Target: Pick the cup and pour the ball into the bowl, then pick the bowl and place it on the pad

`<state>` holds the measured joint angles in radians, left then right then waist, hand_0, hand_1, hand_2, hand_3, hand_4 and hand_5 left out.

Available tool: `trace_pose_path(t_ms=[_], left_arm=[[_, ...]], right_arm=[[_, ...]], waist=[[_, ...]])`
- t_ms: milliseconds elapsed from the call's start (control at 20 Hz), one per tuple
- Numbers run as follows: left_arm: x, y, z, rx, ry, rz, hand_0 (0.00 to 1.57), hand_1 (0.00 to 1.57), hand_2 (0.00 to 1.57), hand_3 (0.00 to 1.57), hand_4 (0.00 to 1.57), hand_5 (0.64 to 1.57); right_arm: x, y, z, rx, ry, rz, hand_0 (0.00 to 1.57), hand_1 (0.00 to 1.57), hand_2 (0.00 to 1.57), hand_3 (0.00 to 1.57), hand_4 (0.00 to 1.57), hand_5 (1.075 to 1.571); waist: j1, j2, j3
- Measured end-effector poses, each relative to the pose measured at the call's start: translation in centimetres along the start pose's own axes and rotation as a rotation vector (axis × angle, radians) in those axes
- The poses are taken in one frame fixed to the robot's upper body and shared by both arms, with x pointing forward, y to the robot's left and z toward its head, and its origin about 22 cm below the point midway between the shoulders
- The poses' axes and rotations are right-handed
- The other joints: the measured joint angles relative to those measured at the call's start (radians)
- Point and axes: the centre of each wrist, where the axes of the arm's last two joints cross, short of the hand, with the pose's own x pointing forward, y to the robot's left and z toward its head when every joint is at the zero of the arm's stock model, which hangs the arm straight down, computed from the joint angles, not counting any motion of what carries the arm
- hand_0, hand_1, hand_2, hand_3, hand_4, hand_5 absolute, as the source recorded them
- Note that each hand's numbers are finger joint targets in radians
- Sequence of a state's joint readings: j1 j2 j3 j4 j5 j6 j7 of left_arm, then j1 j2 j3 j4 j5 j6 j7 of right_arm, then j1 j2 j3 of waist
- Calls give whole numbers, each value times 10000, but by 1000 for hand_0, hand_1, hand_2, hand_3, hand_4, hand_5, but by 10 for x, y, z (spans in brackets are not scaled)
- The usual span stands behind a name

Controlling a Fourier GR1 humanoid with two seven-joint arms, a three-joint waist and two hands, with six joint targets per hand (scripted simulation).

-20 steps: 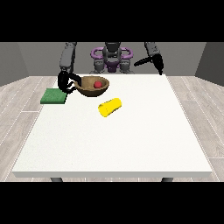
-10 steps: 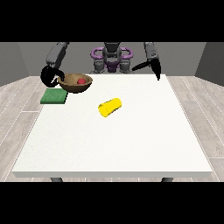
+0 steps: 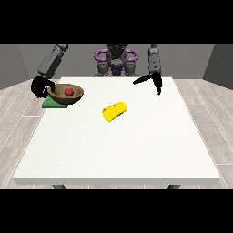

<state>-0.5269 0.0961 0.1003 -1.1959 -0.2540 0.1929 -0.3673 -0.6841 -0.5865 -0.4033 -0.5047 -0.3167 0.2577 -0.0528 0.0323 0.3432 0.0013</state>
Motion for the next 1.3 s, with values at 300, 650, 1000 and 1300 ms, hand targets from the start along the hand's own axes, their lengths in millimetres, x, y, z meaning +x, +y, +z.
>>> trace_pose_path(t_ms=[300, 650, 1000, 1300], left_arm=[[34, 3, -14, 219, -1150, -100, 0, 0, 0, 0, 0, 1563], [67, 4, -13, 393, -1791, -197, 0, 0, 0, 0, 0, 1563], [80, 3, -5, 322, -1572, -17, 0, 0, 0, 0, 0, 1566], [75, 8, 1, 222, -1339, 139, 0, 0, 0, 0, 0, 1567]], right_arm=[[23, -49, 15, -394, -1222, 375, 1571, 1571, 1571, 0, 1033, 1569], [44, -71, 21, -694, -1936, 755, 1571, 1571, 1571, 436, 1031, 1571], [53, -81, 24, -804, -1583, 201, 1571, 1571, 1571, 0, 707, 1569], [46, -85, 27, -708, -975, 174, 1571, 1571, 1571, 1023, 731, 1569]], waist=[[178, 1100, 9], [233, 1680, 8], [173, 1374, 7], [188, 1133, -4]])
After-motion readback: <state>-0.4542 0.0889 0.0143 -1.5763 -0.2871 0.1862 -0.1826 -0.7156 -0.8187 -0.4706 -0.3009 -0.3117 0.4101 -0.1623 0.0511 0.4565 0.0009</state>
